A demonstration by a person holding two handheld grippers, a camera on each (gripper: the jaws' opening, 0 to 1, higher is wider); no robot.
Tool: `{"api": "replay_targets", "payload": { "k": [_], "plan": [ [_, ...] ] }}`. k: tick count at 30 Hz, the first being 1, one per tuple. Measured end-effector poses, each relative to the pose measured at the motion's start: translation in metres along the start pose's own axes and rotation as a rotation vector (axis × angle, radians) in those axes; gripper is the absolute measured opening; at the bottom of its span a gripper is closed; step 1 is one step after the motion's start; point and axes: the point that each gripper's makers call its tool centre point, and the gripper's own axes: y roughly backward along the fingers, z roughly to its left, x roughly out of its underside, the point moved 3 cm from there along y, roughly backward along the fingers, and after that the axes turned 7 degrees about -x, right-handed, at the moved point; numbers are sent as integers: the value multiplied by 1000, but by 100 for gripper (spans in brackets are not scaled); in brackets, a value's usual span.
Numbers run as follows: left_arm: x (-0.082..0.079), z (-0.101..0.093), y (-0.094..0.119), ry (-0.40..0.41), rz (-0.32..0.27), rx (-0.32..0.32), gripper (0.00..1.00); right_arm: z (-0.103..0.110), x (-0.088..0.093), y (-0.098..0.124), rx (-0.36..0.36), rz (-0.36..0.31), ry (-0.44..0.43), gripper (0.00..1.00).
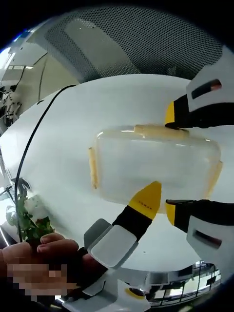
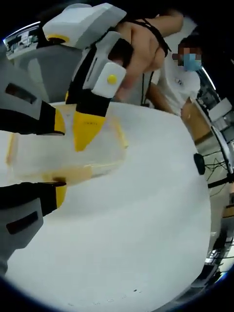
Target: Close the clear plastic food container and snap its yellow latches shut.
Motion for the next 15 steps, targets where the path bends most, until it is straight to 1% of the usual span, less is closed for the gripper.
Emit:
{"api": "replay_targets", "payload": {
  "k": [2, 5, 7, 13, 14, 15],
  "plan": [
    [0, 1, 0, -2, -10, -2, 58, -1, 0, 0, -6, -5, -6, 35],
    [0, 1, -1, -2, -26, -6, 58, -2, 0, 1, -15, -21, -46, 33],
    [0, 1, -1, 0, -30, -7, 57, -3, 1, 1, -21, -27, -46, 32],
    [-1, 2, -2, -8, -25, -9, 56, -2, -1, -1, -39, -7, -73, 31],
    [4, 3, -1, -95, -7, -11, 56, 7, -5, -4, -144, 2, -67, 31],
    [1, 1, -1, -50, -18, -10, 56, -5, -10, -5, -103, 20, -68, 31]
  ]
}}
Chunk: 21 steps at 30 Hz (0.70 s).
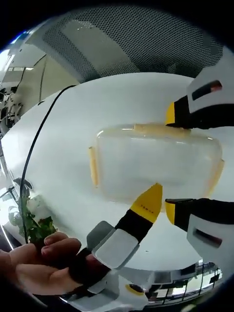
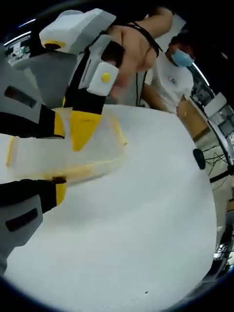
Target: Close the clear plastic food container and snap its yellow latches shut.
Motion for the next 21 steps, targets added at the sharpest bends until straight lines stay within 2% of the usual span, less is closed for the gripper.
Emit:
{"api": "replay_targets", "payload": {
  "k": [7, 13, 21],
  "plan": [
    [1, 1, 0, 7, 11, 2, 56, 2, 7, 0, 26, 41, 23, 34],
    [0, 1, 0, 10, 13, 1, 56, 5, 11, -3, 41, 52, 7, 37],
    [-1, -1, -1, 7, 22, -5, 56, 4, 13, -1, 42, 27, 14, 37]
  ]
}}
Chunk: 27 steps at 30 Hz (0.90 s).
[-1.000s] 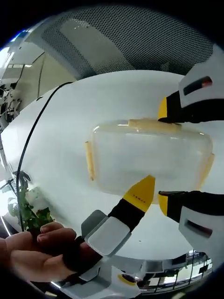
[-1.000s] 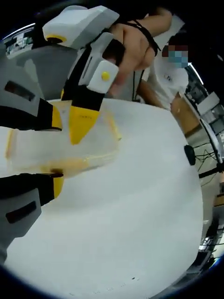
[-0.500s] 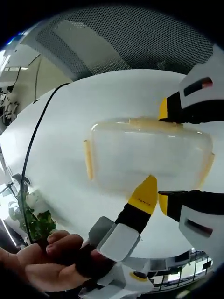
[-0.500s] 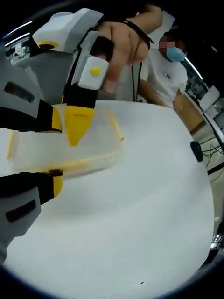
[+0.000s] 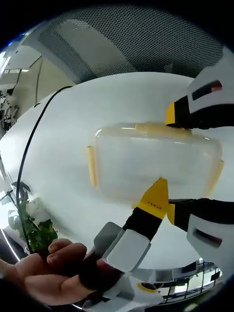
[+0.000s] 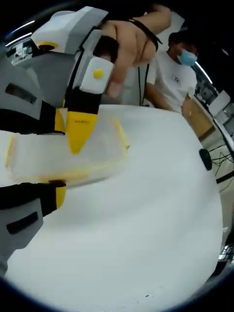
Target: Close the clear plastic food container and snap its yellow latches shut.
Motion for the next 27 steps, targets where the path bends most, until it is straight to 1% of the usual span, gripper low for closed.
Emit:
{"api": "replay_targets", "payload": {
  "k": [8, 13, 17, 19, 20, 23, 25, 26, 27],
  "plan": [
    [0, -1, 0, 1, 7, -6, 56, 0, -3, -2, 6, 24, 3, 37],
    [0, -2, 0, 2, 6, -7, 56, 1, -3, -1, 15, 21, 22, 37],
    [0, -2, 1, -3, 13, -7, 56, 5, -4, 0, 39, 22, 33, 37],
    [-1, -2, 1, -10, 22, -7, 57, 5, -5, 0, 56, 27, 48, 37],
    [-2, -3, 1, -16, 33, -4, 57, 6, -6, 1, 71, 28, 70, 37],
    [-3, -2, 1, -16, 49, 8, 57, 8, -5, 2, 98, 9, 85, 37],
    [-5, -1, 2, 36, 43, 34, 58, 8, -4, 3, 106, -14, 90, 37],
    [-5, 0, 2, 46, 40, 39, 58, 8, -4, 3, 108, -17, 91, 37],
    [-4, -1, 3, 38, 38, 47, 60, 8, -3, 4, 116, -30, 96, 37]
  ]
}}
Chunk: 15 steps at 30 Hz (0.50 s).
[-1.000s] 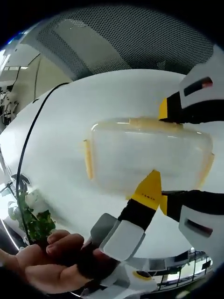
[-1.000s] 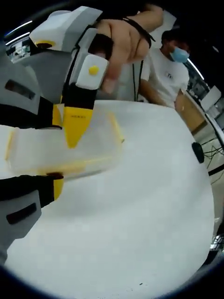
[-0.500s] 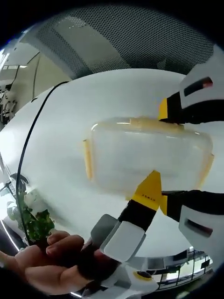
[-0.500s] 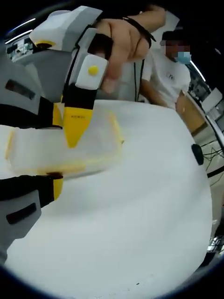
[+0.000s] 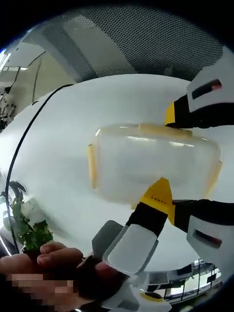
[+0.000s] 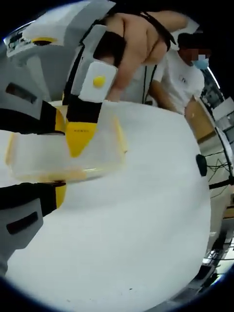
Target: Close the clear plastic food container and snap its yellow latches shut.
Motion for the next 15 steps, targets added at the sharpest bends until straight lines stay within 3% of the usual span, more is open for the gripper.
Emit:
{"api": "replay_targets", "payload": {
  "k": [5, 9, 15],
  "plan": [
    [3, -8, 0, -58, 2, 37, 68, 3, 3, 5, 64, -19, 54, 36],
    [4, -16, 2, -75, 10, 93, 82, 7, 7, 10, 92, -64, 57, 36],
    [4, -7, 7, -62, -6, 141, 77, 12, 15, 17, 133, -81, 66, 37]
  ]
}}
